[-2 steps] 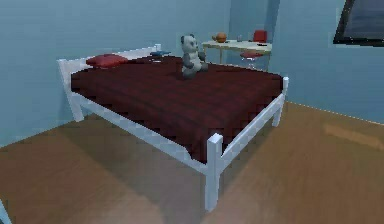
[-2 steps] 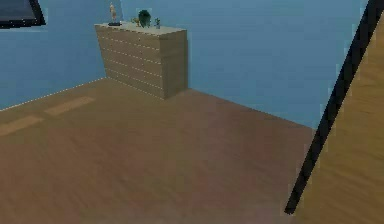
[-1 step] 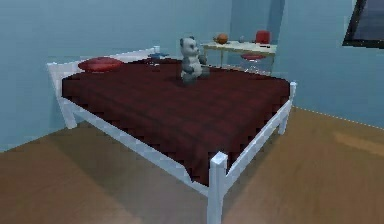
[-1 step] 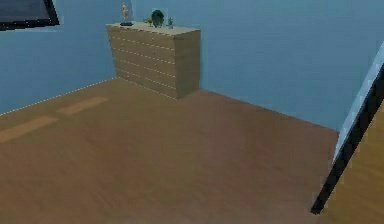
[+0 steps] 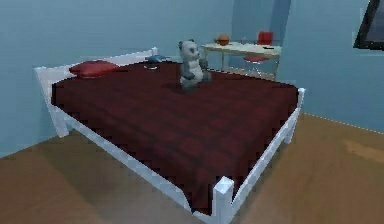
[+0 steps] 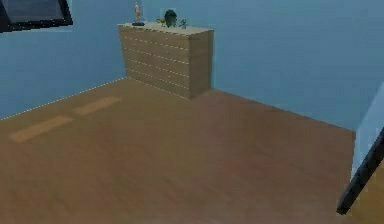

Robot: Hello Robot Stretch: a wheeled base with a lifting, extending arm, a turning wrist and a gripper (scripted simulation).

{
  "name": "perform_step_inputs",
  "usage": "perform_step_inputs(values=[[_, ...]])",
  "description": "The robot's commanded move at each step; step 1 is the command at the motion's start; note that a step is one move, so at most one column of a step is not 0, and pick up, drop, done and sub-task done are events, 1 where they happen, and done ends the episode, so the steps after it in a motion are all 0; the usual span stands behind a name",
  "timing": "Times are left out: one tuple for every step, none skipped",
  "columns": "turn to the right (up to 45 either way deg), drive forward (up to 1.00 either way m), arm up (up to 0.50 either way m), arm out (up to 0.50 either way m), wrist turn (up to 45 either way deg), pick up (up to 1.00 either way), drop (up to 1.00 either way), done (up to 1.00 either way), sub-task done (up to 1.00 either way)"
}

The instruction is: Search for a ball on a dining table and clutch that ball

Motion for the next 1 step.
perform_step_inputs(values=[[45.0, 0.00, 0.00, 0.00, 0.0, 0.00, 0.00, 0.00, 0.00]])
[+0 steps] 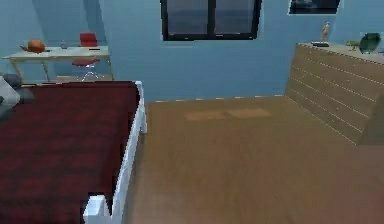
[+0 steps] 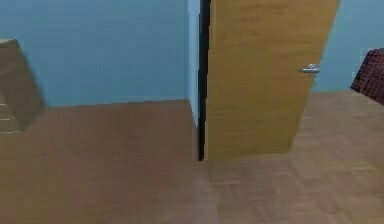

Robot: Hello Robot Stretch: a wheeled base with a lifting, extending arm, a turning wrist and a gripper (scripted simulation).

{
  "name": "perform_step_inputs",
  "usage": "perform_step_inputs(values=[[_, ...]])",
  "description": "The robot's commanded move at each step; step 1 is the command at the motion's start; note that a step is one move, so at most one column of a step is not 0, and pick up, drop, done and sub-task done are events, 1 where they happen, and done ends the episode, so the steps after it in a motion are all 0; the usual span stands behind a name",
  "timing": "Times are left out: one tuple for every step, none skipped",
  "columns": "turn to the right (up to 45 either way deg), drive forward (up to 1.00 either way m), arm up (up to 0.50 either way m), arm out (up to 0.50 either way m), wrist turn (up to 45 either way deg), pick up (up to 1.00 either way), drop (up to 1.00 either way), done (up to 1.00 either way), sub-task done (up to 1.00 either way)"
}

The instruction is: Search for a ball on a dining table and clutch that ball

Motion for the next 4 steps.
perform_step_inputs(values=[[36.0, 0.00, 0.00, 0.00, 0.0, 0.00, 0.00, 0.00, 0.00], [0.0, 0.10, 0.00, 0.00, 0.0, 0.00, 0.00, 0.00, 0.00], [0.0, 0.30, 0.00, 0.00, 0.0, 0.00, 0.00, 0.00, 0.00], [-42.0, 0.00, 0.00, 0.00, 0.0, 0.00, 0.00, 0.00, 0.00]])
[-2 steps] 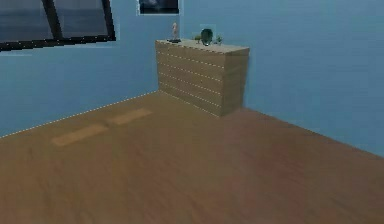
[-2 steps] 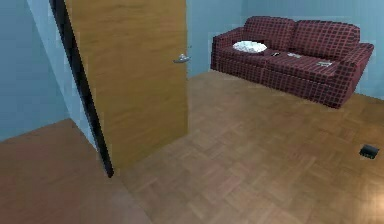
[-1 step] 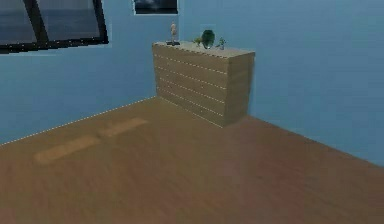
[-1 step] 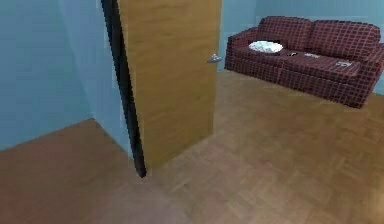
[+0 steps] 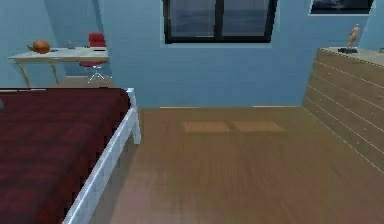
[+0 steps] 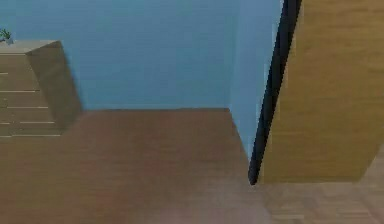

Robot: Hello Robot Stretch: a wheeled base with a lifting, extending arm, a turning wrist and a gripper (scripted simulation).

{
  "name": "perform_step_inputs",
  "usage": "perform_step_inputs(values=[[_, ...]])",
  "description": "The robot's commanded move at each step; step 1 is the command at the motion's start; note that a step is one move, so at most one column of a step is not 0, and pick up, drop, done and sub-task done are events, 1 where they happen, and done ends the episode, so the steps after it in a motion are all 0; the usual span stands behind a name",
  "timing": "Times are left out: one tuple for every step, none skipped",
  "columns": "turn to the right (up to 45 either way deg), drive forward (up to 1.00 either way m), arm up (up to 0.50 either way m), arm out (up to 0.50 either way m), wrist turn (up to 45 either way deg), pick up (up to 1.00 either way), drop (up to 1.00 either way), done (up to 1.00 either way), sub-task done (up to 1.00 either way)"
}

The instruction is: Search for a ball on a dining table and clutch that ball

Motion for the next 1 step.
perform_step_inputs(values=[[0.0, 1.00, 0.00, 0.00, 0.0, 0.00, 0.00, 0.00, 0.00]])
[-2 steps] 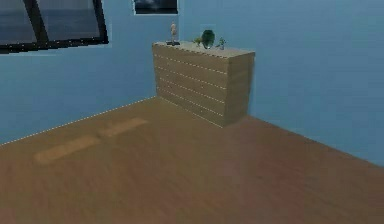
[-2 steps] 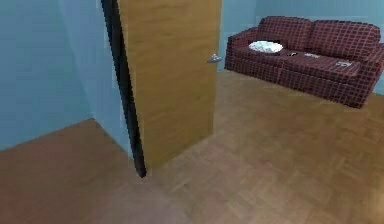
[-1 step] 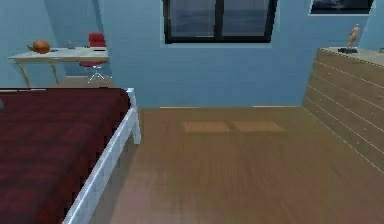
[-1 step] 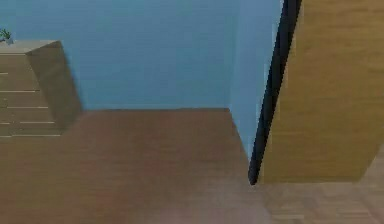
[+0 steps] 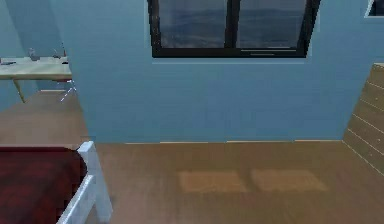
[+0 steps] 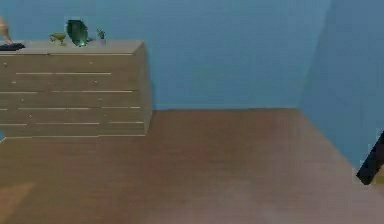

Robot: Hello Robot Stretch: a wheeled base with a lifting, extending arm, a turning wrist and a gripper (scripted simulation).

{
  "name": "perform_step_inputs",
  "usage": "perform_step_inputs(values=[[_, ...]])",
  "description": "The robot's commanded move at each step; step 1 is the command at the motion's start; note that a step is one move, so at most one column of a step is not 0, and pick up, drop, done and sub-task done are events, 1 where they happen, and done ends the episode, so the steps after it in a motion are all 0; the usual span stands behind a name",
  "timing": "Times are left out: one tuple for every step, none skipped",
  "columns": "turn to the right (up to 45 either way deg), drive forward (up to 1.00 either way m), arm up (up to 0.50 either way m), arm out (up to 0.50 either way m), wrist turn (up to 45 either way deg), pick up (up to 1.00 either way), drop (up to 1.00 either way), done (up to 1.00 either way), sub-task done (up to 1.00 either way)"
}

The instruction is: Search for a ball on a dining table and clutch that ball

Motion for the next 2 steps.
perform_step_inputs(values=[[0.0, 1.00, 0.00, 0.00, 0.0, 0.00, 0.00, 0.00, 0.00], [-3.0, 0.00, 0.00, 0.00, 0.0, 0.00, 0.00, 0.00, 0.00]])
